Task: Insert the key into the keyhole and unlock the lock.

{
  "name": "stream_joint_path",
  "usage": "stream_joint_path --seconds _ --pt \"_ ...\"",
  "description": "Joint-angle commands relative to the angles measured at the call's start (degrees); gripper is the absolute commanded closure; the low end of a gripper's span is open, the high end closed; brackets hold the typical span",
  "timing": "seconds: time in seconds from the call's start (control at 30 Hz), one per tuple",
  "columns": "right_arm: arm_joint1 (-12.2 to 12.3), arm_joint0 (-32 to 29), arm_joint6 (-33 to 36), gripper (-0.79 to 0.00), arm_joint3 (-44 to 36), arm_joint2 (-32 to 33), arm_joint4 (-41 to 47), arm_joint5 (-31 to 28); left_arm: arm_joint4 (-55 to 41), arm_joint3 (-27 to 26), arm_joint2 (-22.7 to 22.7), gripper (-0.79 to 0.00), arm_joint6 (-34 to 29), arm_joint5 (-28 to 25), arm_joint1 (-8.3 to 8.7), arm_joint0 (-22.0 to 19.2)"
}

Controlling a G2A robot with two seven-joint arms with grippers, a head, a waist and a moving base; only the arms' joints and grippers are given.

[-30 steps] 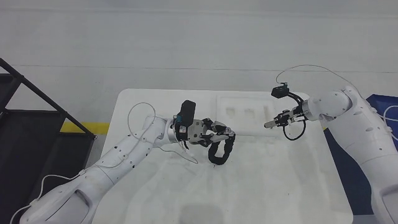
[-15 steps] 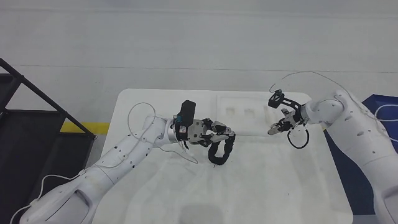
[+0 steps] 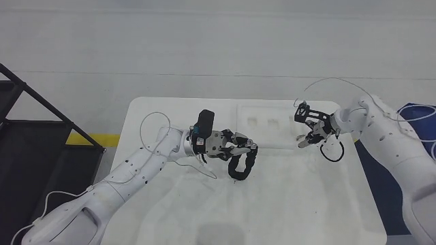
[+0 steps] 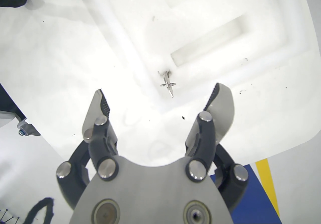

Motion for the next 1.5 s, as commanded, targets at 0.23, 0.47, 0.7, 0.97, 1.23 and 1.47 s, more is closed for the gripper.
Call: stream_joint_path --seconds 0.23,0.47,0.7,0.97,1.23,1.47 --pt "-2.7 0.4 -5.9 -0.385 4.7 -2.1 -4.6 0.8 0.0 0.0 0.0 0.0 0.0 0.0 0.0 0.0" --pt "-4.6 1.0 -8.1 -0.252 8.4 -2.9 -5.9 1.2 0.0 0.0 0.0 0.0 0.0 0.0 0.0 0.0" --pt "-6.0 1.2 -9.7 -0.145 10.6 -3.7 -7.8 0.8 0.0 0.0 0.0 0.0 0.0 0.0 0.0 0.0" --pt "-7.1 1.7 -11.6 0.0 12.6 -4.2 -9.9 0.5 0.0 0.0 0.0 0.0 0.0 0.0 0.0 0.0" --pt "-7.1 3.4 -11.7 0.0 12.9 -3.6 -10.5 -1.1 0.0 0.0 0.0 0.0 0.0 0.0 0.0 0.0" --pt "-5.8 4.4 -9.8 0.0 10.8 -2.3 -8.6 -1.1 0.0 0.0 0.0 0.0 0.0 0.0 0.0 0.0"
